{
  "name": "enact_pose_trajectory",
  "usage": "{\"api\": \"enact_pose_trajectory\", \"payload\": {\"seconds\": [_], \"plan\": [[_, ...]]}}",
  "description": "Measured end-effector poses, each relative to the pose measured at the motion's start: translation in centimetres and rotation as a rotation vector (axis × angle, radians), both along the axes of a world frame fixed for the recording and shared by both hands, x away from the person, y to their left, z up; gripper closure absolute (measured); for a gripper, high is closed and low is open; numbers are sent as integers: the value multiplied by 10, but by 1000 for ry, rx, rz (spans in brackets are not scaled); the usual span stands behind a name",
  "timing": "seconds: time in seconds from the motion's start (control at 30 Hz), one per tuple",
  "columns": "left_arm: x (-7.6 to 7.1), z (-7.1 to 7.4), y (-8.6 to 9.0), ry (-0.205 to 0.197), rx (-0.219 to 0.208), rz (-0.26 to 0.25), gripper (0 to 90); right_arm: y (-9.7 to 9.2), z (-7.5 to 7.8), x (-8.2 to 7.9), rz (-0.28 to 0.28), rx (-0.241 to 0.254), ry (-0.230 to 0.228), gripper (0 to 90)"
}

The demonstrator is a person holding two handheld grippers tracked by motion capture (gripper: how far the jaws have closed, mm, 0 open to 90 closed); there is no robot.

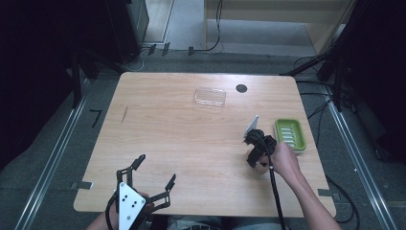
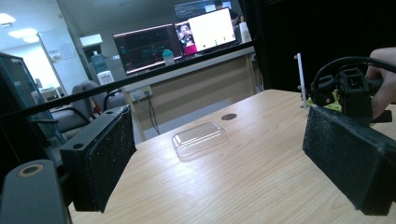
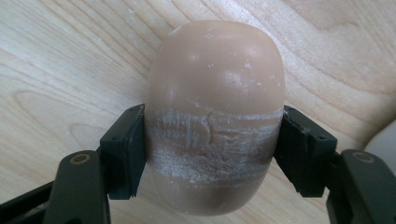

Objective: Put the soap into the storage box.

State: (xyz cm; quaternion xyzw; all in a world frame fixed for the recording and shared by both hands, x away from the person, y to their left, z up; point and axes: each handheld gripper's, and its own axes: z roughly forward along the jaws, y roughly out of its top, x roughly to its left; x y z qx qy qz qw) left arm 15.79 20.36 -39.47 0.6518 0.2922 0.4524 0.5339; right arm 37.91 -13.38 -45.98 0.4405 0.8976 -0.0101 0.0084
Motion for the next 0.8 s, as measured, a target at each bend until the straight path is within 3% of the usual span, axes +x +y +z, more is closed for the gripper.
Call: {"api": "enact_pose_trajectory", "payload": {"seconds": [0.8], "plan": [[0, 0, 0, 0, -1, 0, 99, -15, 19, -4, -18, -8, -7, 331]]}}
